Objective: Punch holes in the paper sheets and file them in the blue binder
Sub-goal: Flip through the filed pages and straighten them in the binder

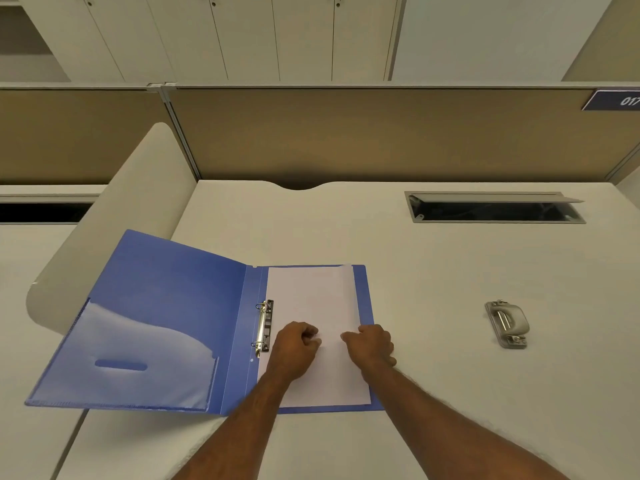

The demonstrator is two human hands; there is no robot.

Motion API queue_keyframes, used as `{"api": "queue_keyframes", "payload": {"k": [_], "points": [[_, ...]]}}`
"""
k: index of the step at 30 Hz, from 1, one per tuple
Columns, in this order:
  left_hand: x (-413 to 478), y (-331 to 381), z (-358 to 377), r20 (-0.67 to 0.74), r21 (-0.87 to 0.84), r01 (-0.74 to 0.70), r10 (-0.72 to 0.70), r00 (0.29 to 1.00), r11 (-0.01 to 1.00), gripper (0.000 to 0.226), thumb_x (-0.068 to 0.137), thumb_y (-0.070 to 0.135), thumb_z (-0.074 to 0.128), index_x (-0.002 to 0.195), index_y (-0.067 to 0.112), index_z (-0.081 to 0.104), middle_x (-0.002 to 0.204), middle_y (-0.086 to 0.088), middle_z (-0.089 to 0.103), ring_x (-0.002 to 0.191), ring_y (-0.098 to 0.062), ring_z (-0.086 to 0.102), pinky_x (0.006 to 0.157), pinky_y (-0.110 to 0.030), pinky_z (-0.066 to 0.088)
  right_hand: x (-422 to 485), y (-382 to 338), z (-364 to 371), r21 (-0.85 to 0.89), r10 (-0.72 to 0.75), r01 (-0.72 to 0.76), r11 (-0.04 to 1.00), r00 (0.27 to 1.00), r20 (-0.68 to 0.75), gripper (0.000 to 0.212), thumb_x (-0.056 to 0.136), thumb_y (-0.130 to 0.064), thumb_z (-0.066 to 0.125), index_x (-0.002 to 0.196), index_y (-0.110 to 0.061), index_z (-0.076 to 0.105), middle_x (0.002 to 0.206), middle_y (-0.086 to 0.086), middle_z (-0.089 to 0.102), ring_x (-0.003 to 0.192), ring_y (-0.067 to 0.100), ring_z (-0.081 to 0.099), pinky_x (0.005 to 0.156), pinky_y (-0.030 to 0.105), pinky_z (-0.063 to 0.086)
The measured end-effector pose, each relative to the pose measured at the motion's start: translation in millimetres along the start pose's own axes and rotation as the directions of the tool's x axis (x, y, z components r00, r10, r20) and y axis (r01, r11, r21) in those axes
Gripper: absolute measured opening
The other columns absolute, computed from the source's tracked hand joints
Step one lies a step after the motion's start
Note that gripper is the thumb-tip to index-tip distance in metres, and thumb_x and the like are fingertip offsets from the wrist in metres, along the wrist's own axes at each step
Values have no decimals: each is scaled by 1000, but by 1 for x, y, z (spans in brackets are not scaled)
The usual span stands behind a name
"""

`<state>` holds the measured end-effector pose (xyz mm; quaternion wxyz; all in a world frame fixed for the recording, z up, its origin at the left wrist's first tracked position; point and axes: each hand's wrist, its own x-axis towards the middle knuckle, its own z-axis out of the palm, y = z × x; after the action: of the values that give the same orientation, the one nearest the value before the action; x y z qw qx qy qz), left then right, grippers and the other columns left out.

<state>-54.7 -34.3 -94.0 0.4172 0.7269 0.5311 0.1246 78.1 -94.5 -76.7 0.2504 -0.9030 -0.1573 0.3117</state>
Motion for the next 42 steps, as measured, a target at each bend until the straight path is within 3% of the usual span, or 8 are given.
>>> {"api": "queue_keyframes", "payload": {"k": [4, 10, 15, 21, 26, 29, 33, 42], "points": [[1, 4, -2, 4, -30, 29, -29, 1000, 999, 28, 88, 30, 63, 109, 12, 65, 105, -3, 67, 89, -11, 58, 79, -20, 43, -3, 3, -7, 272, -140, 125, 954, 989, 37, 23, 86, -21, 67, 106, -11, 60, 101, 5, 63, 101, 26, 62, 84, 30, 48], [-2, 24, -9, 58, -258, 52, -38, 998, 965, 37, 84, 53, 57, 93, 20, 71, 90, 4, 71, 85, -13, 67, 75, -25, 51, -21, 12, -7, 339, -442, 419, 842, 897, -9, 26, 92, -29, 59, 112, -14, 67, 104, -2, 68, 89, 8, 61, 80, 12, 48], [-4, 36, -7, 61, -249, 2, 14, 998, 969, 19, 89, 32, 60, 81, 20, 71, 71, 3, 69, 65, -11, 68, 69, -27, 58, -22, 17, -2, 406, -512, 466, 786, 859, 6, 20, 91, -22, 62, 108, -17, 69, 100, -4, 69, 88, 9, 64, 85, 24, 56], [-2, 39, -5, -6, -245, 71, -75, 997, 967, 20, 87, 27, 65, 81, 11, 74, 68, -2, 67, 63, -15, 62, 60, -20, 49, -22, 18, -4, 419, -495, 439, 795, 868, 30, 82, 63, -81, 44, 110, -18, 68, 96, -14, 65, 84, 2, 62, 75, 4, 50], [0, 42, -5, -34, -314, 125, -143, 989, 941, 23, 80, 32, 71, 75, 10, 73, 65, -2, 66, 62, -18, 63, 58, -21, 48, -21, 13, -8, 416, -481, 413, 810, 874, 70, 53, 76, -55, 54, 111, -18, 67, 100, -8, 66, 87, 12, 64, 88, 25, 54], [-3, 45, -9, -84, -381, 131, -175, 981, 915, 30, 78, 40, 72, 80, 10, 74, 71, 2, 69, 68, -15, 64, 59, -21, 47, -18, 11, -11, 425, -451, 375, 824, 888, 92, 59, 72, -63, 56, 109, -19, 67, 103, -3, 69, 91, 16, 66, 87, 33, 58], [-4, 47, -17, -117, -370, 153, -209, 971, 916, 28, 81, 41, 68, 76, 15, 70, 71, 6, 66, 70, -16, 64, 62, -25, 49, -10, 8, -14, 378, -386, 329, 865, 919, 83, 37, 85, -48, 61, 101, -15, 66, 95, 0, 69, 85, 18, 65, 79, 28, 55], [-9, -24, -138, -422, 79, 152, -105, 900, 985, 26, 85, 32, 66, 79, 7, 68, 77, -10, 69, 73, -28, 62, 68, -33, 46, 8, 16, -17, 292, -336, 302, 908, 939, 74, 29, 82, -15, 73, 109, -6, 64, 105, 9, 69, 90, 20, 62, 90, 34, 53]]}}
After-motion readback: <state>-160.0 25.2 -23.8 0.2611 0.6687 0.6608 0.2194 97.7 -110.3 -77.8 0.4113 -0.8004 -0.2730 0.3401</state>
